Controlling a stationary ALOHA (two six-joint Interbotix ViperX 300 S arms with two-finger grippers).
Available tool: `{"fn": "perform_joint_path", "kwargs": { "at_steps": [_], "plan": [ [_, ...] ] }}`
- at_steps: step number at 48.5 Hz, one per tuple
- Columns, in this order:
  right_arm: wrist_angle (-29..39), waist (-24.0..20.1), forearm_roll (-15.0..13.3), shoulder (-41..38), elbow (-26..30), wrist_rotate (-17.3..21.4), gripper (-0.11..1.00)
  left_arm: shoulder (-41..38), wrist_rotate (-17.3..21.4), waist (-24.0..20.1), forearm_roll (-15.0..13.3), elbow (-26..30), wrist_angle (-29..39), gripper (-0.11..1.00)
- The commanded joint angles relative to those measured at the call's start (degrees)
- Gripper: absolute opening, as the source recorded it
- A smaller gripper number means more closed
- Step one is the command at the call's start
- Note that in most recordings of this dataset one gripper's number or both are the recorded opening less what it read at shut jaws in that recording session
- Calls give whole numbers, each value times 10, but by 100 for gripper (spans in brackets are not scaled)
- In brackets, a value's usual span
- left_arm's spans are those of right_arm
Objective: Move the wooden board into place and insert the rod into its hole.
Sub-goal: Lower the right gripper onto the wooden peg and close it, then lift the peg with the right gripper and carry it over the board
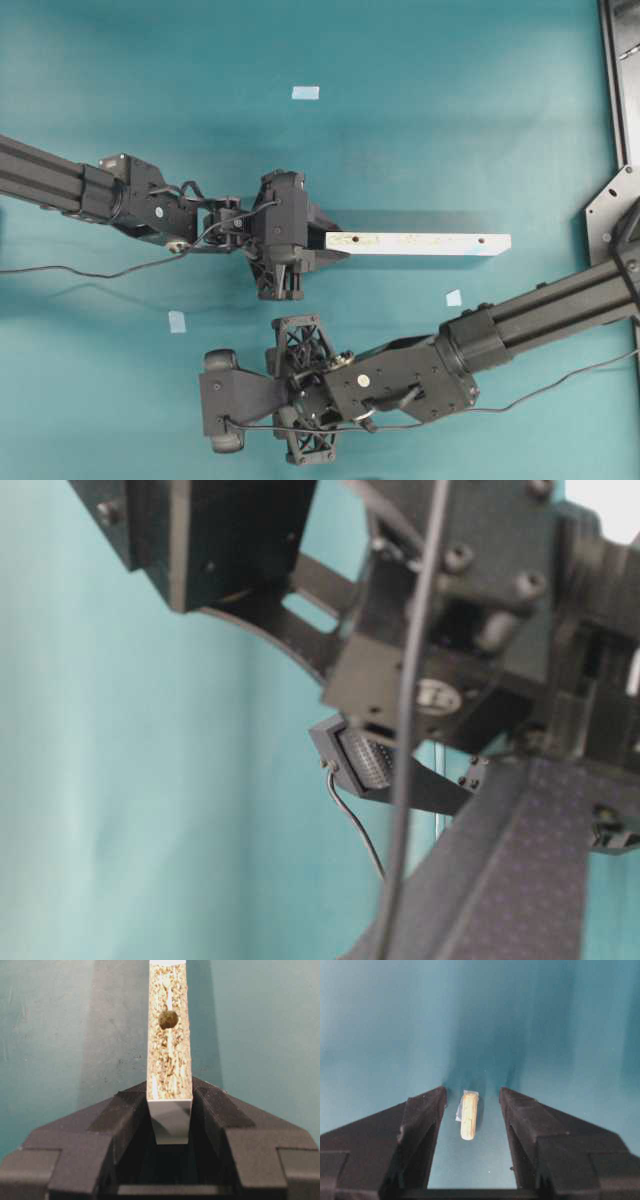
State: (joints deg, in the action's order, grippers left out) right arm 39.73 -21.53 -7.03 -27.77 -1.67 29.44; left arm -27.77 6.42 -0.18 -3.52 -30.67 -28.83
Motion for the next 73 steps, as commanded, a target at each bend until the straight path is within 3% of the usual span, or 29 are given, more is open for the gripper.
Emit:
{"fn": "perform_joint_path", "kwargs": {
  "at_steps": [1,7,13,16,30,48,73],
  "plan": [
    [-4,-4,1,11,11,1,50,3,6,-20,-3,-5,4,34],
    [-4,-3,1,11,10,1,42,3,6,-20,-3,-6,4,34],
    [-4,-4,1,11,8,2,16,3,6,-20,-3,-6,4,34],
    [-4,-4,1,11,7,2,9,4,6,-20,-3,-6,4,34],
    [-2,-4,-6,20,7,0,9,4,6,-19,-3,-6,4,33],
    [0,-4,-76,124,5,-3,9,4,5,-18,-2,-6,4,33],
    [-44,24,-91,256,-63,-7,9,4,5,-11,-3,-6,4,34]
  ]
}}
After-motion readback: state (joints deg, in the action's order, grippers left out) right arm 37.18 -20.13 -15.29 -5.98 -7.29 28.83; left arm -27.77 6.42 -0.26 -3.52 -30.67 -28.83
